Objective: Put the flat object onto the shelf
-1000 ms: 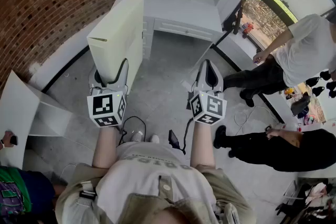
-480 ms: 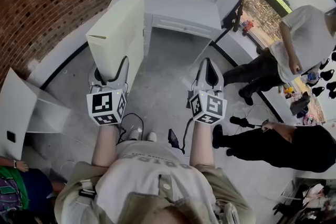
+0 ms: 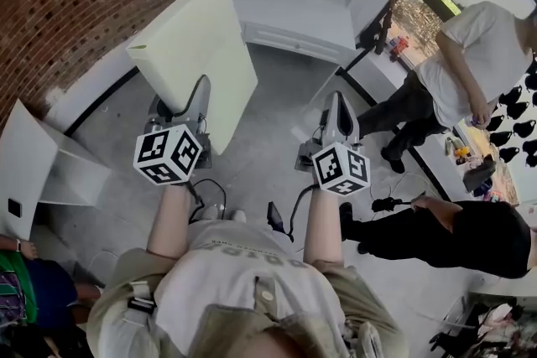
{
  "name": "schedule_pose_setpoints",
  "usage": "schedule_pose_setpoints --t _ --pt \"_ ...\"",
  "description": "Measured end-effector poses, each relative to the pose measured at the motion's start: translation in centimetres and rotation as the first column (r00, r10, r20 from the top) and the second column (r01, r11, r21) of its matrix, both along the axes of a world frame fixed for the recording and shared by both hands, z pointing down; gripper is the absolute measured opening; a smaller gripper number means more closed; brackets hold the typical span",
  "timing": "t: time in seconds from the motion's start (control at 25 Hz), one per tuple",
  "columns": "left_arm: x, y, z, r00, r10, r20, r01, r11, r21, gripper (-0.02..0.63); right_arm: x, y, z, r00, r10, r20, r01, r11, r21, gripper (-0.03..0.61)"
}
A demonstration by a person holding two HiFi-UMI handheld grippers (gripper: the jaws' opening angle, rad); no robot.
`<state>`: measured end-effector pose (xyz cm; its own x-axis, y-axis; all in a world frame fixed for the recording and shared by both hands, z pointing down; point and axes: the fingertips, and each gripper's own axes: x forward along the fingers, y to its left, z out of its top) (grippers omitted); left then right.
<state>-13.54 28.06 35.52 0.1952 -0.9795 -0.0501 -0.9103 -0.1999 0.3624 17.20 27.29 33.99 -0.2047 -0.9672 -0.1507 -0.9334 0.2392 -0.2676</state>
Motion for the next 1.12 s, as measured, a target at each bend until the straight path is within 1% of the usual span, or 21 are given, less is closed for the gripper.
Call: schedule_pose_setpoints --t 0.08,0.12,0.16,0.2,0.28,0.36,0.44,0.48,0.56,0.6,0.64,0.72,0.76,0.8,0.84,0.88,0.92,1.04,1.12 --pt "0.1 -0.5 -0.2 0.993 -0.001 -0.118 0.002 1.000 0.011 0.295 0.8 -0.2 0.6 0.993 -0.020 0.115 0.023 1.000 -0.019 0.013" --pt "0.2 -0.8 -0.2 0.985 -0.003 -0.170 0.006 1.000 0.016 0.295 1.1 -0.3 1.0 0.985 -0.037 0.171 0.043 0.999 -0.031 0.038" --pt "0.4 -1.0 -0.3 0.976 -0.005 -0.216 0.010 1.000 0.020 0.295 1.3 -0.4 1.6 0.973 -0.056 0.226 0.068 0.997 -0.046 0.076" --pt "0.6 -1.3 -0.3 0.966 -0.006 -0.257 0.012 1.000 0.023 0.295 1.3 -0.5 2.2 0.958 -0.076 0.277 0.097 0.993 -0.061 0.109" --pt "1.1 -1.8 -0.4 0.945 -0.003 -0.327 0.012 1.000 0.026 0.295 0.9 -0.5 3.4 0.923 -0.114 0.367 0.156 0.984 -0.085 0.150" --pt "1.7 -2.2 -0.3 0.921 -0.001 -0.389 0.011 1.000 0.025 0.295 0.5 -0.2 4.8 0.888 -0.139 0.438 0.205 0.973 -0.107 0.217" --pt "2.4 -2.4 -0.2 0.889 0.003 -0.457 0.011 1.000 0.028 0.296 0.4 0.2 6.8 0.852 -0.137 0.506 0.240 0.960 -0.145 0.275" --pt "2.8 -2.5 -0.1 0.867 0.007 -0.498 0.011 0.999 0.033 0.296 0.3 0.5 8.0 0.828 -0.119 0.548 0.252 0.952 -0.174 0.303" --pt "3.5 -2.5 0.3 0.812 0.015 -0.584 0.010 0.999 0.040 0.296 0.1 1.4 10.3 0.772 -0.091 0.629 0.288 0.932 -0.218 0.367" --pt "3.8 -2.5 0.7 0.779 0.018 -0.627 0.009 0.999 0.041 0.296 -0.2 1.8 11.1 0.742 -0.097 0.664 0.319 0.922 -0.222 0.393" --pt "4.3 -2.5 1.2 0.745 0.020 -0.667 0.007 0.999 0.038 0.296 -0.6 2.1 11.8 0.701 -0.116 0.704 0.359 0.910 -0.208 0.422" --pt "5.3 -2.4 2.2 0.675 0.020 -0.738 -0.001 1.000 0.027 0.296 -1.6 2.7 12.6 0.584 -0.150 0.798 0.435 0.887 -0.151 0.462" --pt "5.8 -2.4 2.8 0.642 0.018 -0.766 -0.005 1.000 0.020 0.295 -1.8 2.9 12.9 0.525 -0.148 0.838 0.455 0.881 -0.129 0.476" --pt "6.3 -2.3 3.3 0.615 0.013 -0.788 -0.006 1.000 0.012 0.295 -1.8 3.0 13.1 0.476 -0.142 0.868 0.464 0.879 -0.111 0.482" --pt "6.7 -2.3 3.7 0.595 0.006 -0.804 -0.003 1.000 0.005 0.295 -1.6 3.1 13.1 0.440 -0.141 0.887 0.469 0.878 -0.093 0.491" --pt "7.0 -2.2 4.2 0.585 -0.002 -0.811 0.001 1.000 -0.001 0.295 -1.5 3.2 12.9 0.422 -0.151 0.894 0.475 0.877 -0.076 0.492" --pt "7.3 -2.2 4.6 0.585 -0.010 -0.811 0.006 1.000 -0.007 0.295 -1.3 3.2 12.6 0.414 -0.168 0.895 0.481 0.875 -0.058 0.499" --pt "7.7 -2.1 5.7 0.606 -0.028 -0.795 0.013 1.000 -0.026 0.295 -1.9 3.0 12.0 0.398 -0.213 0.892 0.507 0.862 -0.020 0.509" --pt "8.1 -2.1 6.2 0.598 -0.031 -0.801 0.007 0.999 -0.033 0.295 -2.7 2.7 12.4 0.396 -0.213 0.893 0.526 0.850 -0.030 0.508"
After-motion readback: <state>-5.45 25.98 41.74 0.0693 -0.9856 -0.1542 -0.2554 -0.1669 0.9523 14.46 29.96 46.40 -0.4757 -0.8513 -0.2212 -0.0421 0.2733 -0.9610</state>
